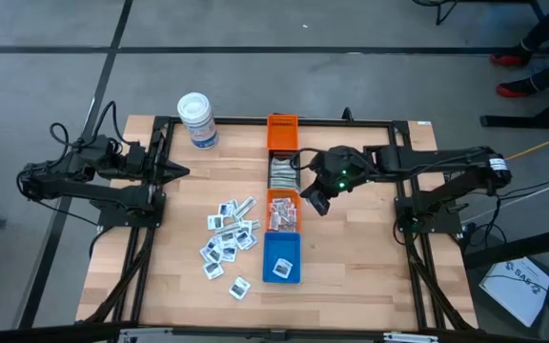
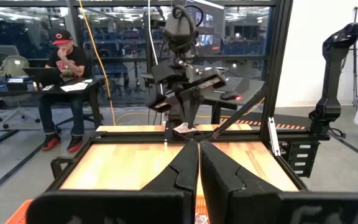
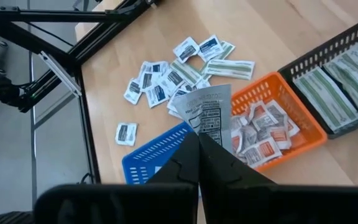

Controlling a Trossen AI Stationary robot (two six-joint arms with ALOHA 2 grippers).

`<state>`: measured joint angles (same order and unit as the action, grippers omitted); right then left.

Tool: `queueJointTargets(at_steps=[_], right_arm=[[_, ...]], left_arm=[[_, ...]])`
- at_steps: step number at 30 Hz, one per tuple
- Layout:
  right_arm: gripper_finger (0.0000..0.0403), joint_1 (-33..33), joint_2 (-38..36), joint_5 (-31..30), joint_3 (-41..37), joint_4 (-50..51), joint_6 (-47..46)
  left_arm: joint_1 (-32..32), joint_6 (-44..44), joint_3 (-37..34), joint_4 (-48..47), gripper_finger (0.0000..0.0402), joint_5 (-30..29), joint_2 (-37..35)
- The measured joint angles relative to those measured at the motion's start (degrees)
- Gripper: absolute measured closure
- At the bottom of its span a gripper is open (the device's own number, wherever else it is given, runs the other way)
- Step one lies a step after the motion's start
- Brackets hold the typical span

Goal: Pick & Place First Aid Supplies
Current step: Put the orange ointment pack into the bottom orange bin

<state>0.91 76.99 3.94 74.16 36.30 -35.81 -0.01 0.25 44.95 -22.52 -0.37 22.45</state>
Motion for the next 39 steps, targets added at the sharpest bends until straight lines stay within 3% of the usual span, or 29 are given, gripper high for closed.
queueJointTargets(at_steps=[7, 16, 26, 34, 39], right_arm=[[0.0402, 0.98, 2.73, 0.84, 0.01, -4.34, 1.68], [0.0400, 2.10, 8.62, 9.87, 0.01, -12.25, 7.40], [0.0399, 1.68, 14.79, 24.64, -0.01, -23.06, 9.49], [0.0398, -0.70, 18.10, 24.35, -1.78, -21.80, 9.21], [0.0398, -1.52, 19.47, 18.00, -4.61, -21.41, 5.05]], left_arm=[[0.01, -0.02, 0.00, 0.00, 0.0389, -0.01, 0.00], [0.02, -0.02, 0.00, 0.00, 0.0393, 0.00, 0.00], [0.01, 0.00, 0.00, 0.00, 0.0389, -0.01, -0.01], [0.02, -0.02, 0.00, 0.00, 0.0391, 0.01, 0.01], [0.01, -0.02, 0.00, 0.00, 0.0389, 0.00, -0.01]])
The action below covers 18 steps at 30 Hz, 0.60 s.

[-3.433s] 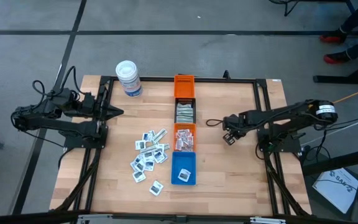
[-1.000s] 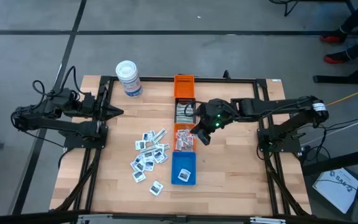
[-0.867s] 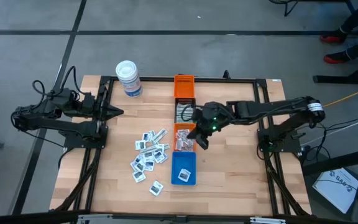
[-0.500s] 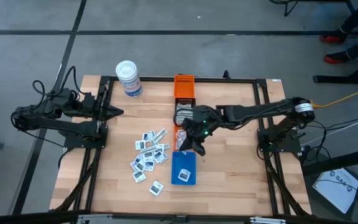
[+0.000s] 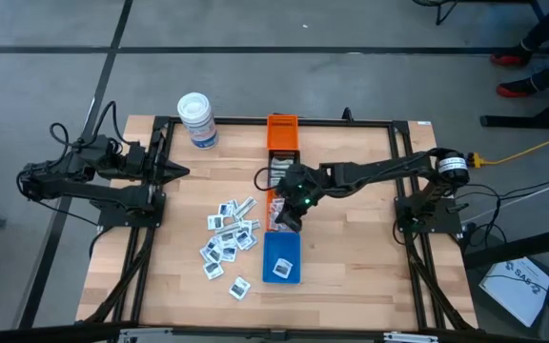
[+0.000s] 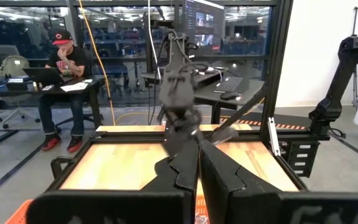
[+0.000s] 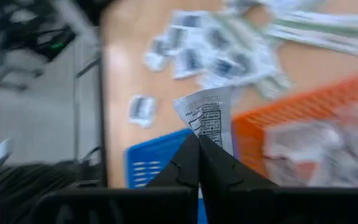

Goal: Pick & Place First Aid Supplies
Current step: Put the orange ointment pack into the bottom orange bin

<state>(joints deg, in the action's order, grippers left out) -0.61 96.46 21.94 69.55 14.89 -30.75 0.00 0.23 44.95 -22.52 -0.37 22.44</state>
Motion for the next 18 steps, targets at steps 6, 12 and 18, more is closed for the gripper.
queueJointTargets(at_steps=[6, 12, 18], right_arm=[[0.0398, -0.49, 0.96, -1.79, -1.05, 1.31, -3.78], [0.0372, -0.76, 0.97, -3.04, -1.43, 1.49, -5.05], [0.0300, -0.80, 0.97, -4.42, -1.43, 3.18, -5.28]], left_arm=[[0.01, 0.00, 0.00, 0.00, 0.0391, 0.00, 0.00], [0.01, 0.00, 0.00, 0.00, 0.0390, -0.01, 0.00], [0.01, 0.01, 0.00, 0.00, 0.0393, -0.01, 0.01]])
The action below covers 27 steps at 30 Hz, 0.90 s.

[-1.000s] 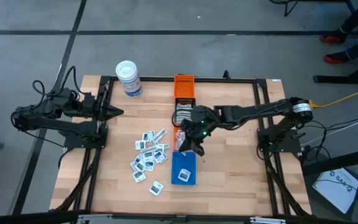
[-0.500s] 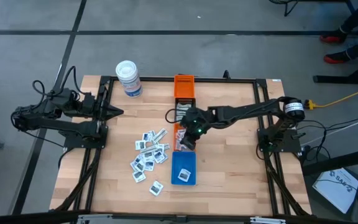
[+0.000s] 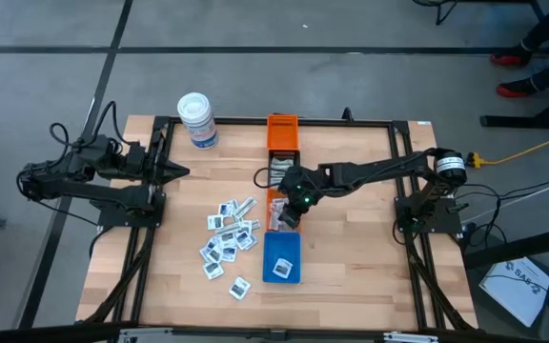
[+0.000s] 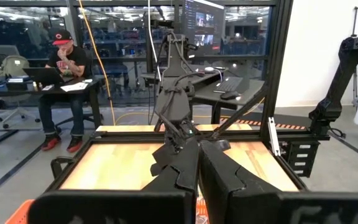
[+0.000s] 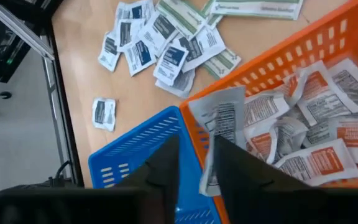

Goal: Pick & Place First Aid Supplies
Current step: Put the orange ointment pack into the bottom orange bin

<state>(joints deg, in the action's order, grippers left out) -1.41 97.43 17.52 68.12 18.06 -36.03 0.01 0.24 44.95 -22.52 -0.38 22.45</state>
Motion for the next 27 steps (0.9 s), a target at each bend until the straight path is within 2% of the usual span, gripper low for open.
queueJointTargets(at_steps=[5, 9, 17, 27], right_arm=[[0.0241, 0.02, 0.00, 0.02, 0.00, 0.09, 0.04], [0.0215, 0.02, 0.00, 0.02, 0.00, 0.01, 0.22], [0.0208, 0.02, -0.51, 0.04, 0.00, -0.10, 0.19], [0.0208, 0.04, -6.40, 0.08, 0.00, 0.27, 0.27]], left_arm=[[-0.01, 0.01, 0.00, 0.00, 0.0391, 0.01, 0.00], [0.00, 0.00, 0.00, 0.00, 0.0389, 0.02, 0.00], [0.00, -0.01, 0.00, 0.00, 0.0391, 0.02, -0.01], [-0.02, 0.01, 0.00, 0.00, 0.0391, 0.00, 0.01]])
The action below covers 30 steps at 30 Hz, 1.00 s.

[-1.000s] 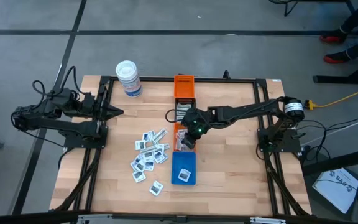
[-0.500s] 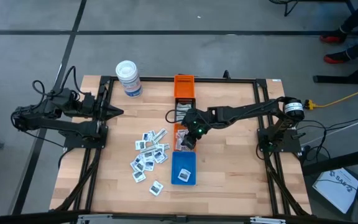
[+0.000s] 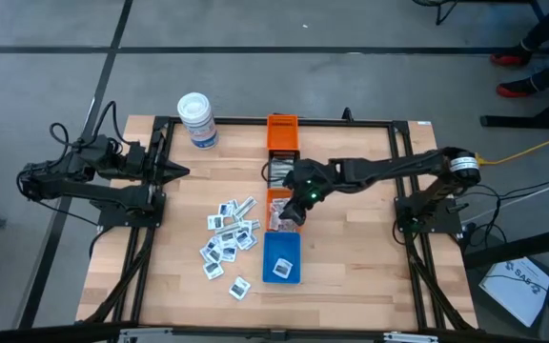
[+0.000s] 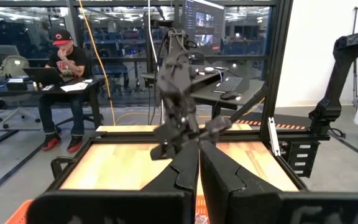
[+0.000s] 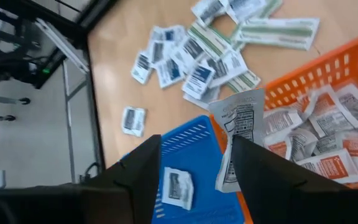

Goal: Pick & Place First Aid Supplies
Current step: Put the orange ointment pack into the bottom orange bin, then put the gray towelette pack into the blue bin

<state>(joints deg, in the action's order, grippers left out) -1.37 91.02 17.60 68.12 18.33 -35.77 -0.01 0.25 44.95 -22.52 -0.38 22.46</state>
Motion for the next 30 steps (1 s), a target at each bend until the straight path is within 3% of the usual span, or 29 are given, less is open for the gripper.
queueJointTargets(at_steps=[16, 24, 30], right_arm=[[0.0208, 0.52, -10.07, -0.49, 0.00, 10.19, 0.66], [0.0208, 0.50, -8.80, -13.28, 0.00, 10.20, 4.24], [0.0208, 0.52, -4.76, -12.79, 0.00, 8.96, 5.18]], left_arm=[[0.00, -0.02, 0.00, 0.00, 0.0389, 0.02, -0.01], [0.02, 0.00, 0.00, 0.00, 0.0390, 0.02, 0.00], [0.00, -0.02, 0.00, 0.00, 0.0391, 0.01, -0.01]])
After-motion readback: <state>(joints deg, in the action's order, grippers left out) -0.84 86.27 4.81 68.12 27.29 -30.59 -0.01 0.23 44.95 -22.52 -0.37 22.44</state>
